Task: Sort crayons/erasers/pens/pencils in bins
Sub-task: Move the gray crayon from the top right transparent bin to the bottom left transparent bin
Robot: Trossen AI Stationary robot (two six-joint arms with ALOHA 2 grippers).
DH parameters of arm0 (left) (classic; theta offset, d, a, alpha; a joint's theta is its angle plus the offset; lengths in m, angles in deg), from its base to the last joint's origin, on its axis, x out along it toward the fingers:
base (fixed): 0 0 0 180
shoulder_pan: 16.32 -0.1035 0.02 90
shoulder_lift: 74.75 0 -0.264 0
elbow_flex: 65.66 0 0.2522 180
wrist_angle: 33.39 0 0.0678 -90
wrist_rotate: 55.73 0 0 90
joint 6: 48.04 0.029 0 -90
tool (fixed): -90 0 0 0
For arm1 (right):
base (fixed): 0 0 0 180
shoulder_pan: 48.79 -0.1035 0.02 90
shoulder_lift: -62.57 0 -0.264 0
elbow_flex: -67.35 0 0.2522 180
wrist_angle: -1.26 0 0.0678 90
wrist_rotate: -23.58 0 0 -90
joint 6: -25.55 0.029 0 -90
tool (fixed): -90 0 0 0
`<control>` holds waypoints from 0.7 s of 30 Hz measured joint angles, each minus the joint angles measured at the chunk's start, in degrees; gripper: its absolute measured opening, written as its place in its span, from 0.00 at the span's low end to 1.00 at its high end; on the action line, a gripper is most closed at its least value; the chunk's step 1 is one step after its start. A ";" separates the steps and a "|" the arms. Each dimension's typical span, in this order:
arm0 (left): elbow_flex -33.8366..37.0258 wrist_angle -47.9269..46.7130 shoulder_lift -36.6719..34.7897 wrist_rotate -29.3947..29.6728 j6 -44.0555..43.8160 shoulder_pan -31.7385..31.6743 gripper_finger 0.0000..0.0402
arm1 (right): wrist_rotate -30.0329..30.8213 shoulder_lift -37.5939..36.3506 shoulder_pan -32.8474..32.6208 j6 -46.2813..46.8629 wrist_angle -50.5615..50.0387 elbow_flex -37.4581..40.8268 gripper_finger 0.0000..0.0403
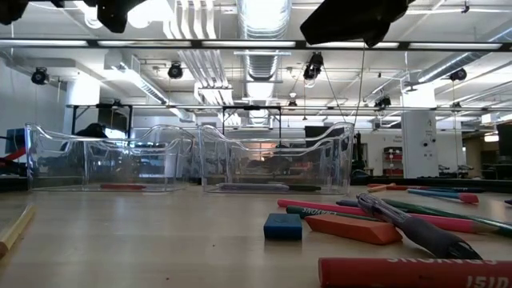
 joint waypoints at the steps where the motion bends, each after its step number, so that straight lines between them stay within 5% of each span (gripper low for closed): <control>1: -0.02 0.48 0.65 1.22 0.20 -0.02 0.49 | -0.02 -0.22 0.43 0.07 -0.08 0.00 0.32; 7: -3.53 1.04 5.74 7.27 2.95 -0.36 0.49 | 1.23 -3.38 11.50 -0.95 -0.84 -0.92 0.32; 15: -6.83 0.71 13.30 6.98 3.52 -0.44 0.49 | -33.90 -0.44 42.28 -2.24 -8.31 -10.34 0.32; 21: -7.86 0.68 15.08 6.83 5.80 -0.47 0.49 | -45.82 8.79 55.98 -6.54 -17.38 -21.33 0.32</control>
